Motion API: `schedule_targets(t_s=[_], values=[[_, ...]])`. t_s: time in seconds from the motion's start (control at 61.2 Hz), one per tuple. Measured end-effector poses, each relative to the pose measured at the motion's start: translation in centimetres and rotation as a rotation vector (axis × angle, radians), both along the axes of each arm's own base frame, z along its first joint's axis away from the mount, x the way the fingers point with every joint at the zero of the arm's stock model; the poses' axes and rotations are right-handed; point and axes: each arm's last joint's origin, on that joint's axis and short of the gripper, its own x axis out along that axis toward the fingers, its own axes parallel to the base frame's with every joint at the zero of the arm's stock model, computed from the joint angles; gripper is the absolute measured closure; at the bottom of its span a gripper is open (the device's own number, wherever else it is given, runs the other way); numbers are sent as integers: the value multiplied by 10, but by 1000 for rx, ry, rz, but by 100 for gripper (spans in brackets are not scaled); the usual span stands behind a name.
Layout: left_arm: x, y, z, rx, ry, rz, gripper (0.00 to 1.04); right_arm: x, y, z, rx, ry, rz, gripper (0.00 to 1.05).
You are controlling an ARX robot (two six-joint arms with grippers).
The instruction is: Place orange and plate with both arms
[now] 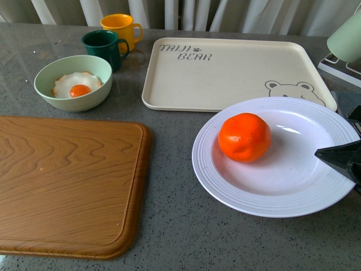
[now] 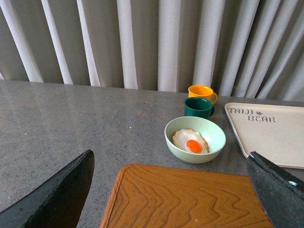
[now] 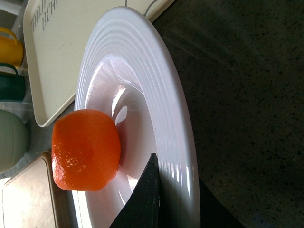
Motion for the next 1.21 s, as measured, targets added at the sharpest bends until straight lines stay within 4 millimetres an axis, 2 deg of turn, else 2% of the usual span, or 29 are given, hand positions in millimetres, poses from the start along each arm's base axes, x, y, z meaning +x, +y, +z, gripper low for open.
schedule_targets(t_s=[0.261,0.424,0.571,0.751,1.029,1.208], values=[[0,0,0,0,0,0,9,2,0,17,55,-59,0,101],[0,0,0,0,0,0,9,18,2,29,83,-111,-8,101],[0,0,0,0,0,0,9,47,5,37,120,-163,-23,101],[0,0,0,0,0,0,9,84,14,37,169,-181,-47,101],[0,0,0,0,0,0,9,146,40,21,256,-193,-96,101],[0,0,0,0,0,0,9,171,50,8,277,-178,-113,101]])
